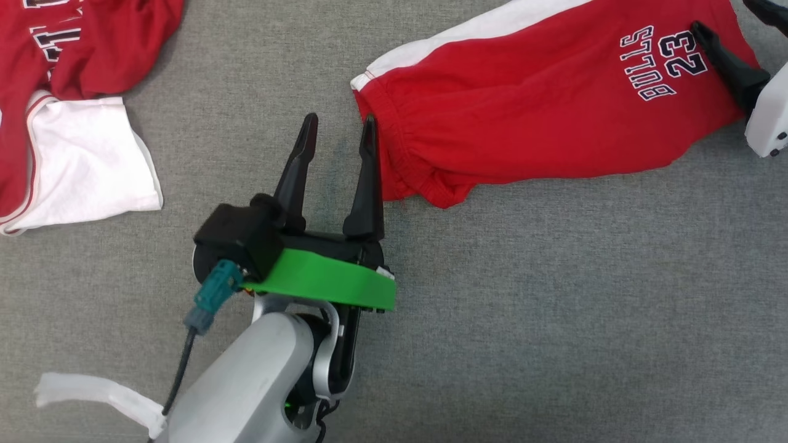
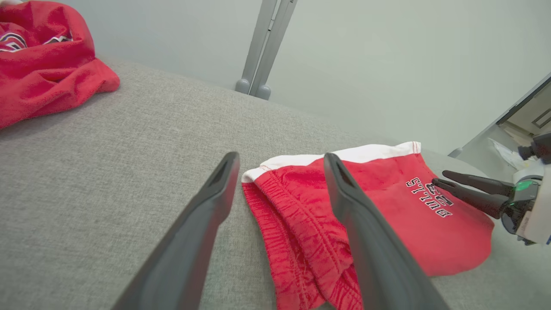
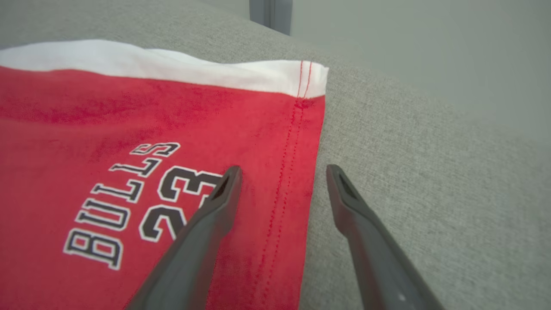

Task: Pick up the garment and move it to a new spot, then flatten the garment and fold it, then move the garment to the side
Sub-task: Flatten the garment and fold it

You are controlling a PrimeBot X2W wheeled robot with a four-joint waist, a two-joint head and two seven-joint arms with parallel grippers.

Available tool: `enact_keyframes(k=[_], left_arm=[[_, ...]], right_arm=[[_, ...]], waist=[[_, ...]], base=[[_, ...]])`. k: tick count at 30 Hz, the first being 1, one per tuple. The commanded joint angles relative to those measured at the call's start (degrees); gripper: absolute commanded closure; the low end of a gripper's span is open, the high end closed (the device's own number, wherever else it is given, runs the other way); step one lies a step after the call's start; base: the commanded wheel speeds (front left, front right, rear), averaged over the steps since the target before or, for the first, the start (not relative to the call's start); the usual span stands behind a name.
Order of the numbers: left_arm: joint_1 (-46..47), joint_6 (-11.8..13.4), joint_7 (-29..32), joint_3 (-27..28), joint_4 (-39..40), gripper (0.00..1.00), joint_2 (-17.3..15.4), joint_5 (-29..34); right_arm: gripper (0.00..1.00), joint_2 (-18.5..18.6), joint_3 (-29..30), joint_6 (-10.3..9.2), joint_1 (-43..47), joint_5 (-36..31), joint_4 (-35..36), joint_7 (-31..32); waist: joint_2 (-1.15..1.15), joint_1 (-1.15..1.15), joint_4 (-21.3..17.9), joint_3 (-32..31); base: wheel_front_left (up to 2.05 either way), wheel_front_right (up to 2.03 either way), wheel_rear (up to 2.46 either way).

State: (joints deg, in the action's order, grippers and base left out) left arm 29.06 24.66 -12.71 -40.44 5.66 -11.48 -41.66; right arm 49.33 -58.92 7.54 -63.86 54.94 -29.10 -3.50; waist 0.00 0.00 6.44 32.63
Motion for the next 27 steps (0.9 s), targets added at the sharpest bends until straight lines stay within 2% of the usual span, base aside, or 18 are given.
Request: enact_keyframes(k=[1,3,8,11,17,18,19,27], left_arm=[[-1.03,0.73,-1.05,-0.36,-0.76,0.0,-0.88,2.74],[-2.63,1.14,-1.79,-1.03,-1.78,0.0,-0.39,4.96],[-5.78,-0.16,-2.56,-0.68,-4.14,0.0,2.06,8.78],[-7.9,-1.68,-2.53,1.28,-4.91,0.0,4.36,10.52],[-10.09,-5.42,-2.55,4.95,-6.23,0.0,6.99,13.37],[-10.34,-5.94,-2.52,5.45,-6.37,0.0,7.23,13.7],[-10.69,-6.7,-2.51,6.07,-6.55,0.0,7.57,14.23],[-16.29,-12.08,-2.51,11.1,-7.97,0.0,8.26,18.67]], right_arm=[[0.0,0.23,-0.22,-0.1,0.79,-0.31,-0.45,1.15],[0.0,-0.07,-0.34,-0.1,1.25,-0.96,-1.15,2.95],[0.0,-1.88,-0.4,-0.07,3.06,-0.05,-2.4,7.54],[0.0,-3.26,-0.39,0.03,4.47,1.3,-2.01,9.25],[0.0,-4.46,0.4,0.25,5.8,3.67,-1.57,9.75],[0.69,-4.57,0.84,0.25,5.92,4.07,-1.86,9.3],[1.0,-4.61,1.51,0.24,6.12,4.73,-2.54,8.8],[1.0,-3.83,9.81,-0.11,11.31,14.84,-6.73,2.19]], waist=[[0.0,0.0,0.54,-0.17],[0.0,0.0,0.99,-0.04],[0.0,0.0,2.43,0.29],[0.0,0.0,3.43,0.09],[0.0,0.0,4.86,-0.83],[0.0,0.0,4.95,-0.99],[0.0,0.0,5.02,-1.32],[0.0,0.0,3.01,-7.16]], base=[[0.0,0.0,0.0],[0.0,0.0,0.0],[0.0,0.0,0.0],[0.0,0.0,0.0],[0.0,0.0,0.0],[0.0,0.0,0.0],[0.0,0.0,0.0],[0.0,0.0,0.0]])
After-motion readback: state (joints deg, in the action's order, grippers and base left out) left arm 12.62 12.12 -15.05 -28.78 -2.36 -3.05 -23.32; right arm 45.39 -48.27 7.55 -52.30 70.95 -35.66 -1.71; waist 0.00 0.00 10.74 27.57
